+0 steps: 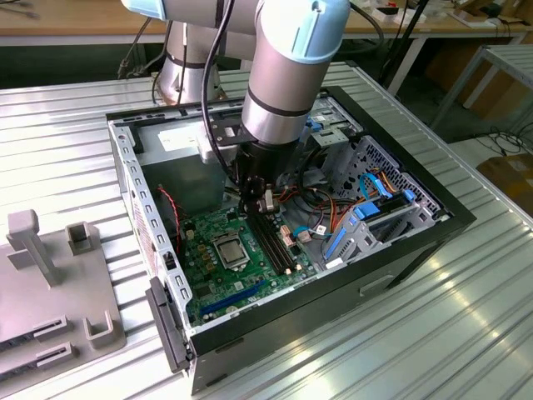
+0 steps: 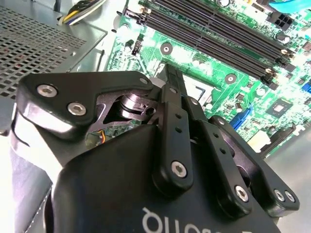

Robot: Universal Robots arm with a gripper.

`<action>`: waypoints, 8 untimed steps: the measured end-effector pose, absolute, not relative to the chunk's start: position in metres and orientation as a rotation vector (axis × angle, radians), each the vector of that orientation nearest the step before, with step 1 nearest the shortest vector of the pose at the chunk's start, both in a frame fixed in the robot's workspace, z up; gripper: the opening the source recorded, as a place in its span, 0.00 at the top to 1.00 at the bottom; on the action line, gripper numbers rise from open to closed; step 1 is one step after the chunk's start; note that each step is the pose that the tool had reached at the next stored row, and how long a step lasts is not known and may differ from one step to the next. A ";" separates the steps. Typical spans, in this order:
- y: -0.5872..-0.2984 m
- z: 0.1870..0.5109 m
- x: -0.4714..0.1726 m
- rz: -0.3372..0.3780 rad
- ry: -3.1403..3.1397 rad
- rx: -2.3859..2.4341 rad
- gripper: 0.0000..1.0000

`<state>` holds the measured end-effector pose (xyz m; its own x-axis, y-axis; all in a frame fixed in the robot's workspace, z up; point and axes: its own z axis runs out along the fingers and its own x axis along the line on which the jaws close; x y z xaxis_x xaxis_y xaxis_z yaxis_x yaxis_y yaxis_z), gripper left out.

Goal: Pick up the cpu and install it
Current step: 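Install the first cpu locking lever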

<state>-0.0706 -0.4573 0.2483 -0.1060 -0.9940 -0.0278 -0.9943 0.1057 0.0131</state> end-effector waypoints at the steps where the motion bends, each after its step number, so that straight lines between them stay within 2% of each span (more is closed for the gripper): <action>1: -0.458 0.248 -0.071 0.044 2.326 -2.094 0.89; 8: -0.462 0.249 -0.071 0.034 2.322 -2.108 0.89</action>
